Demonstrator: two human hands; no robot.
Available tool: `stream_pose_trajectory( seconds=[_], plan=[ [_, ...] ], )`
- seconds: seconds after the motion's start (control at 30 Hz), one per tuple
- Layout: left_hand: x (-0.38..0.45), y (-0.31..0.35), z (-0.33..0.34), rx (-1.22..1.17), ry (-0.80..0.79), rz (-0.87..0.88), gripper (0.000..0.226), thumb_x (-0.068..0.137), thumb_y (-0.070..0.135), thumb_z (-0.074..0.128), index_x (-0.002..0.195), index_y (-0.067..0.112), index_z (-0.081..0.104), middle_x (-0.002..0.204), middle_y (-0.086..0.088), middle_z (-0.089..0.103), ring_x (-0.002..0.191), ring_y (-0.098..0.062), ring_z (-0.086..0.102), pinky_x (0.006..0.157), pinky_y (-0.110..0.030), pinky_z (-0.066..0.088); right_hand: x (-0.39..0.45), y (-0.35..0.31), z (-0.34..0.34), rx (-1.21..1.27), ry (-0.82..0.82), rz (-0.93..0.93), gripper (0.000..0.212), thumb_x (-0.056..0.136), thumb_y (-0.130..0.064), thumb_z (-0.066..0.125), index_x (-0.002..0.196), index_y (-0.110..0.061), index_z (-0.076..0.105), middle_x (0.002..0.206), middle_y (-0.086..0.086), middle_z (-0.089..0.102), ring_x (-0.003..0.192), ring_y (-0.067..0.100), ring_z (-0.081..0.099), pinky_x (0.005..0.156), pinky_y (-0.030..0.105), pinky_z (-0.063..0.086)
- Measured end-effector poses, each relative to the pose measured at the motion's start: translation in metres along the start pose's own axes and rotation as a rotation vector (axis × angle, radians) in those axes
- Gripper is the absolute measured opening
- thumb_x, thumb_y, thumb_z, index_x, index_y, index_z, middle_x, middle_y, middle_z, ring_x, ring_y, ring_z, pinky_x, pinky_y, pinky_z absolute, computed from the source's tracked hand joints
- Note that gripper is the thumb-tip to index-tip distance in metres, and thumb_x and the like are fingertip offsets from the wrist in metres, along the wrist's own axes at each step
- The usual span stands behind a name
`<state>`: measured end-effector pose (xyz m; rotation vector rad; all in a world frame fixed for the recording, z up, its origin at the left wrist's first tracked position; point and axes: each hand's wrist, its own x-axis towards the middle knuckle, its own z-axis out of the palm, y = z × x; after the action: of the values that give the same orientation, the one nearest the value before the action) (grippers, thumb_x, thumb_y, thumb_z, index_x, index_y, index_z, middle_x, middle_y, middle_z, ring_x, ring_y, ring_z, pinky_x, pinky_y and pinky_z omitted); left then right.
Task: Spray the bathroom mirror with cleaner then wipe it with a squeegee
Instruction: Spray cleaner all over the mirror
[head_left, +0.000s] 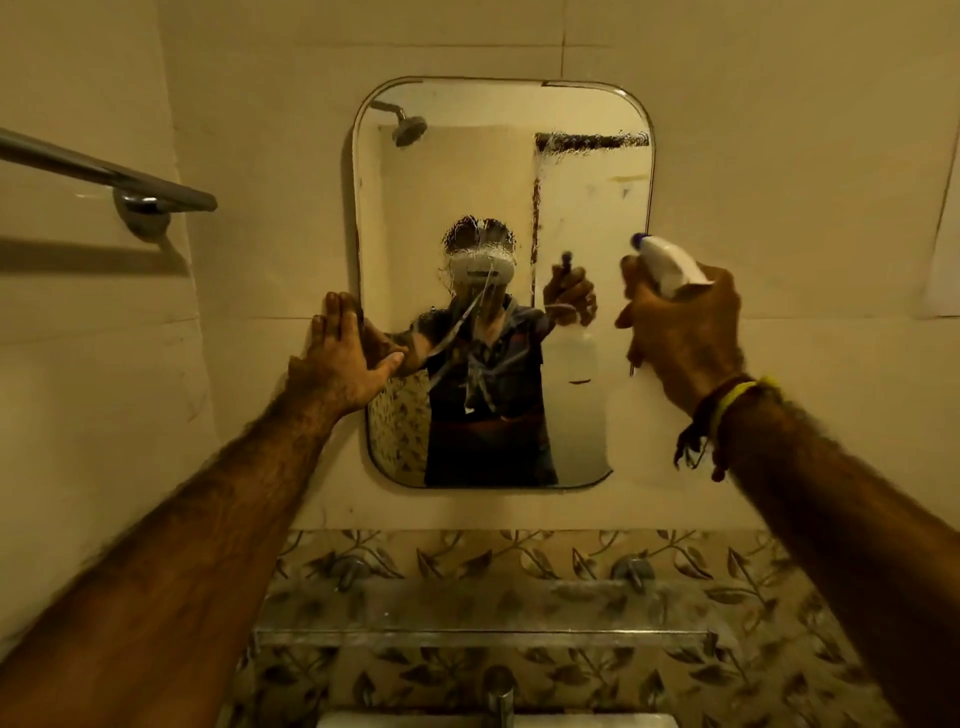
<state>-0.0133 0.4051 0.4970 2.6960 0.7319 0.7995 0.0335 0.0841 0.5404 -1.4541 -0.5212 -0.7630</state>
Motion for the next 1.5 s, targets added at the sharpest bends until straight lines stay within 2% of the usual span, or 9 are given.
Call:
stream_pose_trajectory(
  seconds=[0.23, 0.47, 0.6, 0.77, 0.93, 1.07, 1.23, 1.33, 1.5],
  plan=[
    [0.0, 0.02, 0.007, -0.028, 0.026, -0.135, 0.099, 0.092, 0.07, 0.044, 0.16, 0.02, -0.009, 0.168, -0.007, -0.017, 0.155, -0.031, -0.007, 0.121, -0.064, 0.011, -0.001, 0.008, -0.016, -0.054, 0.021, 0.114, 0.042, 0.092, -0.037, 0.065, 0.128, -0.016, 0.06, 0.094, 0.01, 0.07, 0.053, 0.013, 0.059, 0.042, 0.022, 0.047],
    [0.0, 0.005, 0.002, -0.095, 0.018, -0.099, 0.092, 0.095, 0.064, 0.047, 0.16, 0.025, -0.003, 0.168, -0.011, -0.009, 0.155, -0.034, 0.002, 0.121, -0.062, 0.017, -0.041, 0.02, -0.001, -0.106, -0.175, 0.069, 0.046, 0.09, -0.038, 0.066, 0.129, -0.013, 0.06, 0.094, 0.012, 0.07, 0.061, 0.015, 0.065, 0.037, 0.017, 0.046],
    [-0.01, 0.0, 0.017, -0.102, -0.02, -0.109, 0.088, 0.097, 0.062, 0.045, 0.16, 0.024, -0.003, 0.167, -0.017, -0.007, 0.155, -0.036, 0.004, 0.119, -0.063, 0.021, -0.056, 0.007, 0.024, -0.093, -0.2, -0.06, 0.036, 0.09, -0.038, 0.067, 0.118, -0.015, 0.067, 0.088, 0.008, 0.072, 0.063, 0.015, 0.064, 0.047, 0.02, 0.051],
    [-0.012, -0.009, 0.031, -0.057, -0.043, -0.069, 0.087, 0.099, 0.06, 0.042, 0.16, 0.023, -0.007, 0.168, -0.007, -0.013, 0.155, -0.03, -0.008, 0.119, -0.066, 0.013, -0.066, -0.013, 0.068, -0.124, -0.378, -0.085, 0.037, 0.09, -0.038, 0.066, 0.12, -0.017, 0.063, 0.097, 0.005, 0.071, 0.078, 0.019, 0.07, 0.061, 0.035, 0.061],
    [-0.008, -0.022, 0.031, -0.019, -0.062, -0.037, 0.082, 0.1, 0.06, 0.037, 0.159, 0.027, -0.009, 0.166, 0.005, -0.022, 0.156, -0.026, -0.007, 0.119, -0.067, 0.012, -0.093, -0.011, 0.092, -0.213, -0.378, -0.247, 0.032, 0.088, -0.035, 0.07, 0.112, -0.014, 0.068, 0.093, 0.0, 0.067, 0.072, 0.004, 0.058, 0.062, 0.015, 0.049],
    [-0.011, -0.032, 0.037, -0.019, -0.062, -0.019, 0.085, 0.1, 0.06, 0.037, 0.156, 0.032, -0.021, 0.164, 0.01, -0.028, 0.155, -0.028, -0.01, 0.118, -0.068, 0.012, -0.111, 0.015, 0.094, -0.219, -0.518, -0.193, 0.028, 0.089, -0.035, 0.068, 0.104, -0.012, 0.07, 0.088, 0.0, 0.07, 0.07, 0.006, 0.057, 0.064, 0.022, 0.054],
    [-0.007, -0.034, 0.049, 0.008, -0.067, -0.039, 0.086, 0.099, 0.065, 0.031, 0.154, 0.032, -0.025, 0.161, 0.01, -0.033, 0.155, -0.026, -0.014, 0.118, -0.067, 0.014, -0.096, 0.034, 0.079, -0.127, -0.352, -0.014, 0.034, 0.09, -0.033, 0.068, 0.118, -0.013, 0.065, 0.101, 0.003, 0.07, 0.088, 0.019, 0.068, 0.074, 0.035, 0.062],
    [-0.007, -0.033, 0.057, 0.03, -0.035, -0.046, 0.084, 0.097, 0.069, 0.024, 0.155, 0.029, -0.023, 0.163, 0.009, -0.032, 0.155, -0.027, -0.013, 0.12, -0.063, 0.013, -0.074, 0.037, 0.062, -0.133, -0.256, 0.049, 0.039, 0.09, -0.037, 0.067, 0.122, -0.015, 0.065, 0.099, 0.008, 0.072, 0.084, 0.023, 0.071, 0.068, 0.042, 0.063],
    [-0.005, -0.037, 0.072, 0.077, 0.125, 0.001, 0.085, 0.096, 0.071, 0.02, 0.158, 0.025, -0.016, 0.167, 0.001, -0.022, 0.155, -0.03, -0.014, 0.124, -0.055, -0.001, -0.05, 0.048, 0.028, -0.136, -0.116, 0.093, 0.041, 0.084, -0.045, 0.069, 0.117, -0.021, 0.067, 0.089, 0.01, 0.072, 0.061, 0.02, 0.066, 0.04, 0.022, 0.05]
  ],
)
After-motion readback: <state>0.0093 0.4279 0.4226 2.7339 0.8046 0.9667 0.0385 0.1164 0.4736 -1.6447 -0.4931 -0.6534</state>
